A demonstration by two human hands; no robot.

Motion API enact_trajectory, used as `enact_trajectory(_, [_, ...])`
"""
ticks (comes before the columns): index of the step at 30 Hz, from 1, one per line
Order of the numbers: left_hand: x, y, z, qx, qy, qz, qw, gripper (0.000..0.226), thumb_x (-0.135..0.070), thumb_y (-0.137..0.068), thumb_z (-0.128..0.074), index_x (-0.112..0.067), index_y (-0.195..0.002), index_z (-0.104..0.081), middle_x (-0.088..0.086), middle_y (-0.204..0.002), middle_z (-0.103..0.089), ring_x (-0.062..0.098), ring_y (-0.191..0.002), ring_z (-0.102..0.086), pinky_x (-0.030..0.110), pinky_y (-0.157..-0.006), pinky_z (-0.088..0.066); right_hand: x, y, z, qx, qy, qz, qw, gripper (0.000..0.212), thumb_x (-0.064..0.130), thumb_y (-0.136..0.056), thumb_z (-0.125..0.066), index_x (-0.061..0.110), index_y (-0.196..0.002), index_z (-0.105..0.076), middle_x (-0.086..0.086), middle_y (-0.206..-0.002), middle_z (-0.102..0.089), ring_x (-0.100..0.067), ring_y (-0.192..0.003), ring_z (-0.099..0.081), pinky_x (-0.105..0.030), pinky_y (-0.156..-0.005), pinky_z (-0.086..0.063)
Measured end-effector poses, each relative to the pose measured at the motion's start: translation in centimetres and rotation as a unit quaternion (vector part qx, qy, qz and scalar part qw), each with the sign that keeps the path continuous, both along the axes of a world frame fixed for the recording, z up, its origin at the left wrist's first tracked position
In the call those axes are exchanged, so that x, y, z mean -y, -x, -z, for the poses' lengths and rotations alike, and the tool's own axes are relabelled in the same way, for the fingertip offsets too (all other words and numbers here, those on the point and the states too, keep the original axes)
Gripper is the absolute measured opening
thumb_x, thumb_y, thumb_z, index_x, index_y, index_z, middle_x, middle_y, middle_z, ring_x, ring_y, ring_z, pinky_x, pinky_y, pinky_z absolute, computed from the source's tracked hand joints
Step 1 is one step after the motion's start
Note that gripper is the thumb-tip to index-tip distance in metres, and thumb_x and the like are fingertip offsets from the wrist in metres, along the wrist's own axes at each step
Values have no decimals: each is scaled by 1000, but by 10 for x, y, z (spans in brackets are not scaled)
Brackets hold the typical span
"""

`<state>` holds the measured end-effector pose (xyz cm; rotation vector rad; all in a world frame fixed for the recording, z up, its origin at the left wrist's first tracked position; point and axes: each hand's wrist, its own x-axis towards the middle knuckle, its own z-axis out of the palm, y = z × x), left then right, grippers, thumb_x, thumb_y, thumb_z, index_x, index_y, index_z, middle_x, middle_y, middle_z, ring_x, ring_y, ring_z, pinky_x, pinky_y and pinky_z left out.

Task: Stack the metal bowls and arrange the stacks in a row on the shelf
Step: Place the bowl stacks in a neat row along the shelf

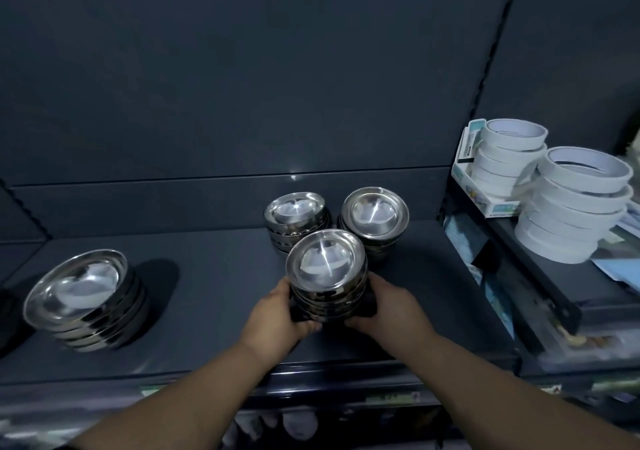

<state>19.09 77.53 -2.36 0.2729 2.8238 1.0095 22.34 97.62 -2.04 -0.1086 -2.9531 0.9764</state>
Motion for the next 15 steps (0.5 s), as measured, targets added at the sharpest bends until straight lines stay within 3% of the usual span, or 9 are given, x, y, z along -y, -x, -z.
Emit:
enact_trajectory(3, [25,-6,-3,1,-10,-5,1000,75,-32,-69,-82,-24,-132,-43,-3,-128,-61,18,-116,-57,18,-84,-39,23,-4,-5,-4,4,-7,1000,65,37,-65,-82,31,-124,-54,9,-112,-70,-12,-104,-63,-19,-80,-45])
enact_trajectory(9, [91,-13,-11,-11,-12,-29,999,79,-36,-67,-83,-26,-134,-43,-4,-129,-60,18,-119,-55,22,-89,-42,85,-3,-10,-9,22,-27,999,64,39,-64,-83,31,-121,-55,10,-113,-69,-13,-106,-62,-25,-82,-48])
enact_trajectory(12, [120,-15,-10,-8,-13,-36,999,79,-38,-65,-83,-27,-133,-44,-4,-129,-60,17,-118,-55,24,-91,-44,112,-3,-9,-5,31,-36,999,65,37,-65,-83,31,-123,-55,11,-113,-69,-10,-104,-63,-17,-75,-41])
enact_trajectory(15, [141,-16,-7,-9,-14,-38,999,76,-36,-66,-83,-25,-131,-46,-3,-127,-62,16,-116,-57,21,-87,-43,130,-1,-6,-5,34,-42,999,69,36,-66,-83,31,-128,-53,12,-116,-68,-9,-109,-61,-13,-77,-39])
